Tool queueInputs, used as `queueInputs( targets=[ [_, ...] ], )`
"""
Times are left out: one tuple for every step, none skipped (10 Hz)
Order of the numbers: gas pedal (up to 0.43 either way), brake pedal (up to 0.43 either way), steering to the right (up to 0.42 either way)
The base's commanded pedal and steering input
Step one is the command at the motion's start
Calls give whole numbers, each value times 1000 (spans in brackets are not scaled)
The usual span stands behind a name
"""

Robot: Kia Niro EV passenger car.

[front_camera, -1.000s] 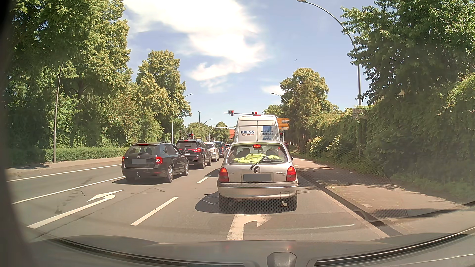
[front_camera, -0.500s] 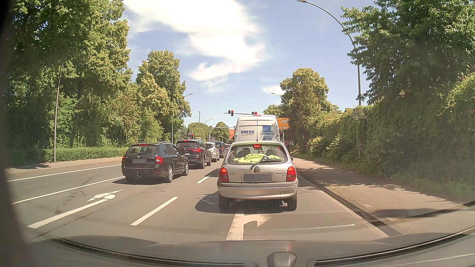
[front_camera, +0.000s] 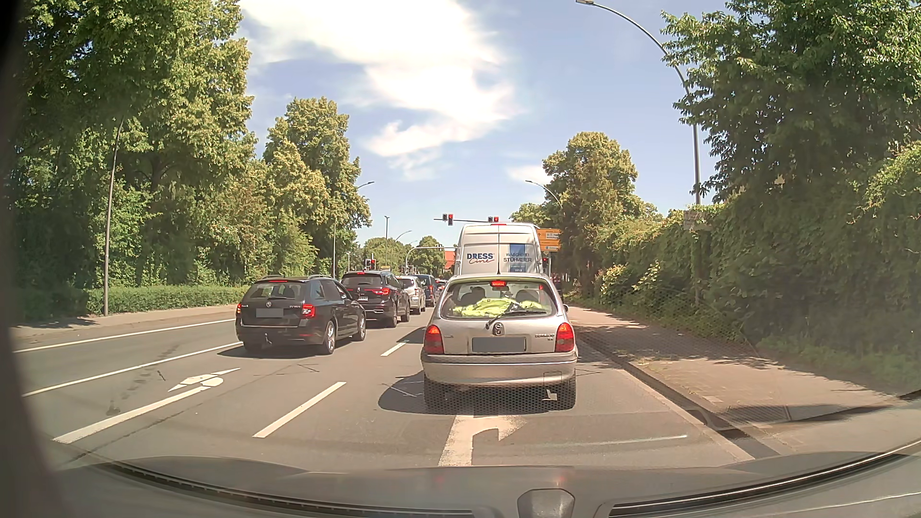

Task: Follow the waypoints while adhering to traffic rules and regulations

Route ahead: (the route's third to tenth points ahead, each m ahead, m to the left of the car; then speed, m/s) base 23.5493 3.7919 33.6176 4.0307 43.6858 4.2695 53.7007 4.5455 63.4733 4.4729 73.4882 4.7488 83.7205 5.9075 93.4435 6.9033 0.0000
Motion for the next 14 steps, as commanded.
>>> queueInputs(
  targets=[
    [0,226,8],
    [0,226,8],
    [0,226,8],
    [0,226,8],
    [0,226,8],
    [0,226,8],
    [0,226,8],
    [0,226,8],
    [0,226,8],
    [0,226,8],
    [0,226,8],
    [0,220,8],
    [0,226,8],
    [0,226,8]
  ],
)
